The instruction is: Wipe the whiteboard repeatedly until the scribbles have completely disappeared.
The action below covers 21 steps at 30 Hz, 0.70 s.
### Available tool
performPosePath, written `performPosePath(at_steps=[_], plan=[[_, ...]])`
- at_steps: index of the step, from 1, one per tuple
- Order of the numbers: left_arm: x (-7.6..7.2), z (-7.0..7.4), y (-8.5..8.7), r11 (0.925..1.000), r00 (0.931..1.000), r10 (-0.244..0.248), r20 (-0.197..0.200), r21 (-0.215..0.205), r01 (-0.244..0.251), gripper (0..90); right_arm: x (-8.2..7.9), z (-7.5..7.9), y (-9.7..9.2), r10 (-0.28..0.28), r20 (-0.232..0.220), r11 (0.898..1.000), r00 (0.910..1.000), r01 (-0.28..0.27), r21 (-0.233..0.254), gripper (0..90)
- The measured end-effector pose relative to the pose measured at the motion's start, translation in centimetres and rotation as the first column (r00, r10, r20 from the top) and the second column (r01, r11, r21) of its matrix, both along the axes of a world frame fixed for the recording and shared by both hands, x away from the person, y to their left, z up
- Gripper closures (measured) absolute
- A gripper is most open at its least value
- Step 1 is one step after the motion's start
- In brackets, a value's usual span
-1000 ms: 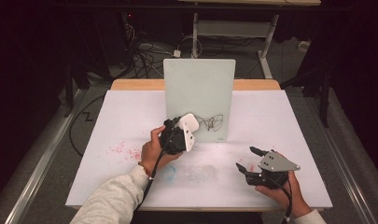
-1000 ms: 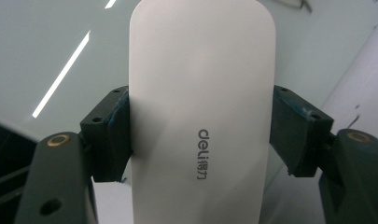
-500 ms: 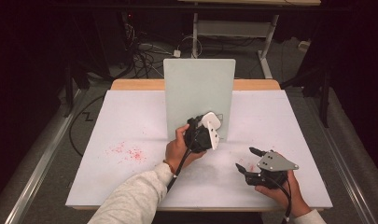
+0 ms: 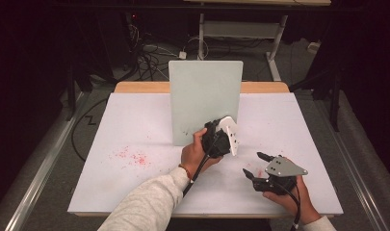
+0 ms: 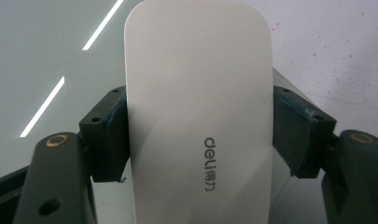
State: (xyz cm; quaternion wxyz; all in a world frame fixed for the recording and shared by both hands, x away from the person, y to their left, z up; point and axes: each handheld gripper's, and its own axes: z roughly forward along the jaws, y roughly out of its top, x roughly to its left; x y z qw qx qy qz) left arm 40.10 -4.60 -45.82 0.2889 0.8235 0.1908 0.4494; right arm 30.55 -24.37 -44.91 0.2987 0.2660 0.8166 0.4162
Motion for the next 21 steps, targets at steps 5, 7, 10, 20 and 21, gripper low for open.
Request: performPosePath(at_steps=[5, 7, 10, 20, 21], plan=[[0.0, 0.3, 0.9, 0.9990, 0.9992, -0.025, -0.030, 0.037, 0.026, 27.9, -0.1, 0.1, -0.1, -0.002, 0.003, 1.000, 1.0000, 0.002, 0.002, 28.6], [0.0, 0.1, 1.6, 0.9986, 0.9991, -0.028, -0.033, 0.045, 0.029, 28.0, -0.1, 0.1, -0.2, -0.007, 0.008, 1.000, 0.9999, 0.007, -0.005, 28.6], [-0.3, -0.6, 4.1, 0.9944, 0.9983, -0.039, -0.042, 0.097, 0.043, 28.0, -0.1, 0.1, -0.3, -0.009, 0.007, 1.000, 0.9999, 0.009, -0.002, 28.6], [-0.9, -1.9, 9.5, 0.9733, 0.9993, -0.016, -0.034, 0.228, 0.023, 27.9, -0.1, 0.2, 0.0, -0.008, 0.008, 1.000, 0.9999, 0.009, -0.007, 28.6], [-1.0, -2.0, 10.1, 0.9729, 0.9995, -0.012, -0.028, 0.231, 0.018, 28.0, -0.1, 0.1, 0.0, -0.011, 0.007, 1.000, 0.9999, 0.011, -0.006, 28.5]])
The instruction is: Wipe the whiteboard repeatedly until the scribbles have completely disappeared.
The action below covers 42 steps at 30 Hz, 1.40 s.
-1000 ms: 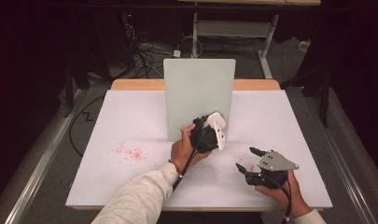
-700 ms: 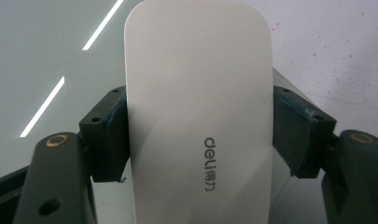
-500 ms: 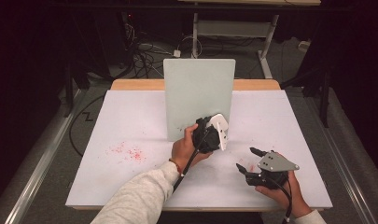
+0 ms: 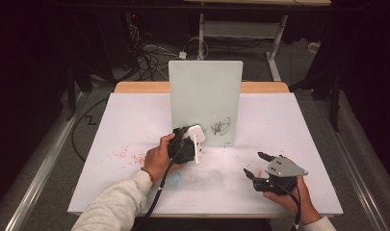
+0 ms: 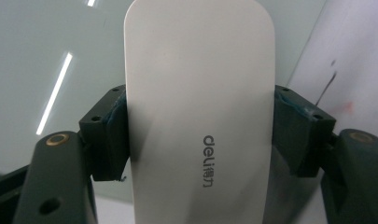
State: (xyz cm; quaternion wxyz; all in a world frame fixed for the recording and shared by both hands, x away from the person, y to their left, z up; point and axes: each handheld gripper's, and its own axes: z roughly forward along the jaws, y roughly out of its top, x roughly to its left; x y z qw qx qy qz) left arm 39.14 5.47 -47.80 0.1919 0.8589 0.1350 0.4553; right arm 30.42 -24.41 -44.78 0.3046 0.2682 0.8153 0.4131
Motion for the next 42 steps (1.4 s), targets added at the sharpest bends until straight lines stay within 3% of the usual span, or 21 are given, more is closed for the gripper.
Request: performPosePath(at_steps=[4, 8, 11, 17, 19, 20, 24, 26, 27, 31, 32, 37, 42], plan=[[0.0, 0.1, 1.3, 0.9997, 0.9999, 0.017, -0.004, -0.016, -0.017, 28.0, 0.0, 0.0, 0.0, 0.000, 0.000, 1.000, 1.0000, 0.000, -0.001, 28.5], [0.0, 0.0, 1.6, 0.9998, 0.9998, 0.022, 0.002, -0.002, -0.022, 28.0, 0.0, 0.0, 0.0, 0.002, 0.000, 1.000, 1.0000, -0.002, -0.002, 28.5], [-0.1, -0.1, 1.2, 0.9993, 0.9995, 0.027, 0.019, 0.024, -0.028, 27.9, 0.0, 0.0, 0.0, 0.001, 0.001, 1.000, 1.0000, -0.001, 0.001, 28.5], [-0.1, -0.4, -1.1, 0.9979, 0.9992, -0.019, 0.036, 0.063, 0.016, 27.9, 0.1, 0.0, 0.0, -0.002, 0.003, 1.000, 1.0000, 0.002, -0.001, 28.2], [0.0, -0.3, -2.6, 0.9986, 0.9985, -0.043, 0.035, 0.031, 0.042, 27.9, 0.1, 0.3, -0.3, -0.020, 0.015, 1.000, 0.9997, 0.019, 0.015, 27.4], [0.0, -0.3, -2.6, 0.9986, 0.9985, -0.043, 0.035, 0.031, 0.042, 27.9, 0.1, 0.4, -0.5, -0.027, 0.018, 0.999, 0.9995, 0.026, 0.030, 27.4], [0.1, -0.2, -5.7, 0.9970, 0.9964, -0.077, 0.036, 0.011, 0.077, 27.9, 0.2, 0.7, -1.3, -0.054, 0.025, 0.997, 0.9982, 0.053, 0.055, 27.4], [0.2, 0.0, -6.8, 0.9965, 0.9957, -0.082, 0.044, 0.023, 0.081, 27.9, 0.2, 0.8, -1.5, -0.061, 0.033, 0.997, 0.9976, 0.059, 0.056, 27.4], [0.3, 0.0, -7.5, 0.9965, 0.9952, -0.084, 0.050, -0.001, 0.084, 27.9, 0.2, 0.8, -1.5, -0.061, 0.033, 0.997, 0.9976, 0.059, 0.056, 27.4], [0.5, 0.4, -9.4, 0.9963, 0.9939, -0.083, 0.072, -0.015, 0.085, 27.9, 0.2, 0.8, -1.5, -0.059, 0.035, 0.997, 0.9976, 0.057, 0.049, 27.4], [0.5, 0.6, -9.6, 0.9965, 0.9940, -0.083, 0.072, -0.002, 0.083, 27.9, 0.2, 0.7, -1.5, -0.058, 0.036, 0.997, 0.9977, 0.056, 0.048, 27.4], [0.7, 0.9, -9.8, 0.9964, 0.9936, -0.082, 0.077, -0.015, 0.084, 27.9, 0.1, 0.8, -1.5, -0.056, 0.040, 0.998, 0.9976, 0.054, 0.044, 27.5], [1.2, 2.0, -9.3, 0.9955, 0.9946, -0.061, 0.084, -0.068, 0.066, 27.9, 0.0, 0.9, -1.4, -0.045, 0.038, 0.998, 0.9983, 0.043, 0.048, 27.5]])
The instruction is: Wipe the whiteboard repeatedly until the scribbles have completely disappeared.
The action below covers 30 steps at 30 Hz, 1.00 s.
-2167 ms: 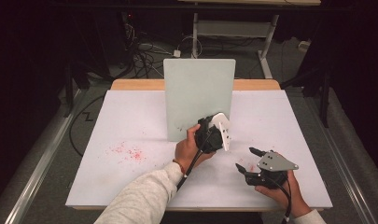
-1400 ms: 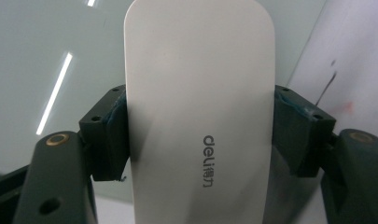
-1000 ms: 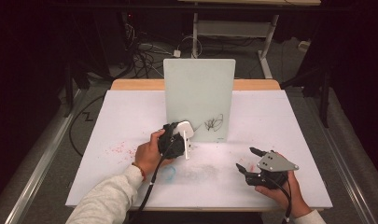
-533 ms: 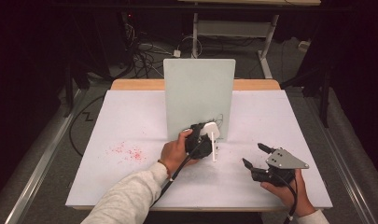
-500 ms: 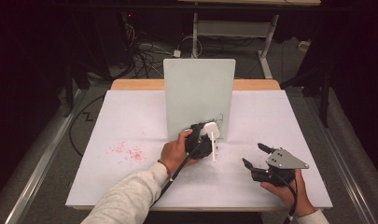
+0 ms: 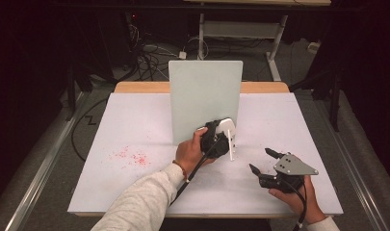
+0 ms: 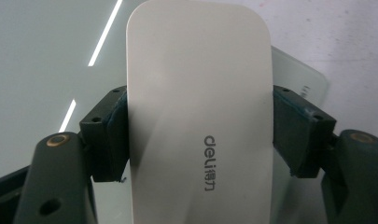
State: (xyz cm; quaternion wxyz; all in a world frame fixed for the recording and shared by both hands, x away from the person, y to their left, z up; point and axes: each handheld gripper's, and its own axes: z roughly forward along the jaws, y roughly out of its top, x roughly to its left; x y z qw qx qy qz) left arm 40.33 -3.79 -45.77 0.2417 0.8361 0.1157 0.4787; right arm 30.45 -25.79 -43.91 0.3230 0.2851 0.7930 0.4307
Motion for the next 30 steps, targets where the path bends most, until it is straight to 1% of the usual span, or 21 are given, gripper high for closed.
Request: performPosePath(at_steps=[3, 5, 6, 8, 10, 12, 13, 14, 15, 18, 19, 20, 21, 22, 26, 27, 28, 29, 30], plan=[[0.4, 1.2, 0.5, 0.9994, 0.9998, 0.018, 0.012, -0.029, -0.017, 27.9, 0.0, 0.0, 0.0, 0.000, -0.001, 1.000, 1.0000, 0.000, -0.004, 27.5], [0.7, 2.0, 0.9, 0.9980, 0.9997, 0.024, 0.006, -0.058, -0.024, 27.9, 0.0, 0.0, 0.0, -0.001, -0.001, 1.000, 1.0000, 0.001, -0.002, 27.5], [0.8, 2.2, 1.0, 0.9976, 0.9996, 0.027, 0.005, -0.065, -0.026, 27.9, 0.0, 0.0, 0.0, 0.000, -0.001, 1.000, 1.0000, 0.000, 0.000, 27.5], [0.7, 2.0, 0.8, 0.9977, 0.9992, 0.035, 0.017, -0.058, -0.034, 27.9, 0.0, 0.0, 0.0, -0.002, 0.000, 1.000, 1.0000, 0.002, 0.002, 27.5], [0.5, 1.5, 0.6, 0.9980, 0.9994, 0.031, 0.017, -0.055, -0.030, 27.9, 0.0, 0.0, 0.0, -0.002, -0.001, 1.000, 1.0000, 0.002, 0.001, 27.5], [0.4, 1.0, 0.5, 0.9971, 0.9995, 0.029, 0.011, -0.071, -0.028, 28.0, 0.0, 0.0, 0.0, -0.002, 0.000, 1.000, 1.0000, 0.002, -0.006, 27.6], [0.2, 0.7, 0.5, 0.9976, 0.9996, 0.026, 0.009, -0.064, -0.026, 28.0, -0.1, 0.0, 0.0, -0.001, 0.003, 1.000, 1.0000, 0.001, -0.008, 27.6], [0.1, 0.3, 0.3, 0.9988, 0.9997, 0.021, 0.012, -0.043, -0.020, 28.0, -0.1, 0.0, 0.0, -0.002, 0.004, 1.000, 1.0000, 0.002, -0.007, 27.6], [-0.1, -0.3, 0.2, 0.9998, 0.9999, 0.011, 0.013, -0.014, -0.011, 28.0, -0.1, 0.1, -0.1, -0.002, 0.006, 1.000, 1.0000, 0.002, 0.002, 27.7], [-0.5, -1.2, 0.4, 0.9994, 1.0000, -0.004, 0.004, 0.034, 0.004, 28.0, 0.0, 0.0, -0.1, -0.005, -0.001, 1.000, 1.0000, 0.005, 0.000, 27.7], [-0.6, -1.4, 0.5, 0.9991, 1.0000, -0.003, 0.001, 0.042, 0.003, 28.0, 0.0, 0.0, -0.1, -0.005, -0.001, 1.000, 1.0000, 0.005, 0.000, 27.7], [-0.7, -1.6, 0.9, 0.9984, 1.0000, -0.002, -0.008, 0.056, 0.002, 28.0, 0.0, 0.0, -0.1, -0.007, -0.001, 1.000, 1.0000, 0.007, -0.001, 27.8], [-0.8, -1.8, 1.2, 0.9982, 0.9999, -0.001, -0.012, 0.060, 0.002, 28.0, -0.1, 0.0, -0.1, -0.008, 0.005, 1.000, 1.0000, 0.008, -0.004, 28.0], [-0.9, -2.0, 1.8, 0.9961, 0.9998, 0.000, -0.018, 0.088, 0.002, 28.0, -0.1, 0.1, -0.1, -0.009, 0.009, 1.000, 0.9999, 0.009, 0.003, 28.0], [-1.2, -2.7, 3.8, 0.9926, 0.9997, 0.000, -0.023, 0.121, 0.002, 28.0, -0.1, 0.1, -0.1, -0.010, 0.009, 1.000, 0.9999, 0.010, 0.001, 28.0], [-1.3, -2.8, 4.8, 0.9925, 0.9997, 0.010, -0.020, 0.122, -0.007, 28.0, -0.1, 0.0, -0.1, -0.009, 0.010, 1.000, 0.9999, 0.009, -0.001, 28.0], [-1.3, -2.8, 4.8, 0.9925, 0.9997, 0.010, -0.020, 0.122, -0.007, 28.0, -0.1, 0.0, -0.1, -0.009, 0.010, 1.000, 0.9999, 0.009, -0.001, 28.0], [-1.3, -2.6, 5.3, 0.9900, 0.9995, 0.017, -0.028, 0.141, -0.013, 28.0, -0.1, 0.0, 0.0, -0.011, 0.011, 1.000, 0.9999, 0.011, -0.005, 27.7], [-1.3, -2.6, 5.8, 0.9896, 0.9993, 0.023, -0.031, 0.142, -0.018, 28.0, -0.1, 0.0, 0.0, -0.011, 0.011, 1.000, 0.9999, 0.011, -0.005, 27.7]])
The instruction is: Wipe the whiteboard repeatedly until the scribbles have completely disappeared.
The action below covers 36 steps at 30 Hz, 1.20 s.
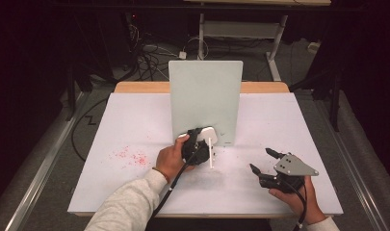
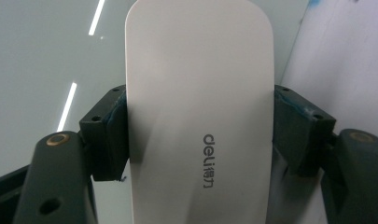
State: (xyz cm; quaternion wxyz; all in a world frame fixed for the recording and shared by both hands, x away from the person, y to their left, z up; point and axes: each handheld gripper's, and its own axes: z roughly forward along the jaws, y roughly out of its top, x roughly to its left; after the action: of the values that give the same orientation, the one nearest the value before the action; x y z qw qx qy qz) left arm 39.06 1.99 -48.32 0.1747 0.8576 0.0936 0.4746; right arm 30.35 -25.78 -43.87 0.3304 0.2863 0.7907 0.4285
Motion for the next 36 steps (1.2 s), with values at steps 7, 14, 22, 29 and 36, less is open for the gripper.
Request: performPosePath(at_steps=[7, 14, 22, 29, 36], plan=[[-0.1, 0.0, 3.5, 0.9991, 0.9994, 0.035, -0.001, 0.025, -0.035, 28.1, -0.1, 0.0, 0.1, -0.006, 0.008, 1.000, 0.9999, 0.006, -0.007, 27.4], [0.0, 0.4, 6.9, 0.9964, 0.9965, 0.082, -0.009, 0.021, -0.082, 28.1, -0.1, 0.0, 0.1, -0.005, 0.009, 1.000, 0.9999, 0.005, -0.007, 27.5], [0.0, 0.3, 5.9, 0.9954, 0.9954, 0.095, 0.010, 0.005, -0.095, 28.0, 0.0, -0.1, 0.2, -0.003, 0.006, 1.000, 1.0000, 0.003, -0.012, 27.6], [0.2, 0.8, 3.5, 0.9976, 0.9977, 0.065, 0.017, -0.023, -0.065, 28.0, 0.1, -0.3, 0.2, 0.000, -0.007, 1.000, 1.0000, 0.000, -0.011, 27.7], [0.5, 1.0, -0.5, 0.9991, 0.9991, 0.017, 0.040, -0.039, -0.015, 28.0, 0.3, -0.4, 0.2, 0.008, -0.013, 1.000, 0.9999, -0.008, -0.018, 27.6]])
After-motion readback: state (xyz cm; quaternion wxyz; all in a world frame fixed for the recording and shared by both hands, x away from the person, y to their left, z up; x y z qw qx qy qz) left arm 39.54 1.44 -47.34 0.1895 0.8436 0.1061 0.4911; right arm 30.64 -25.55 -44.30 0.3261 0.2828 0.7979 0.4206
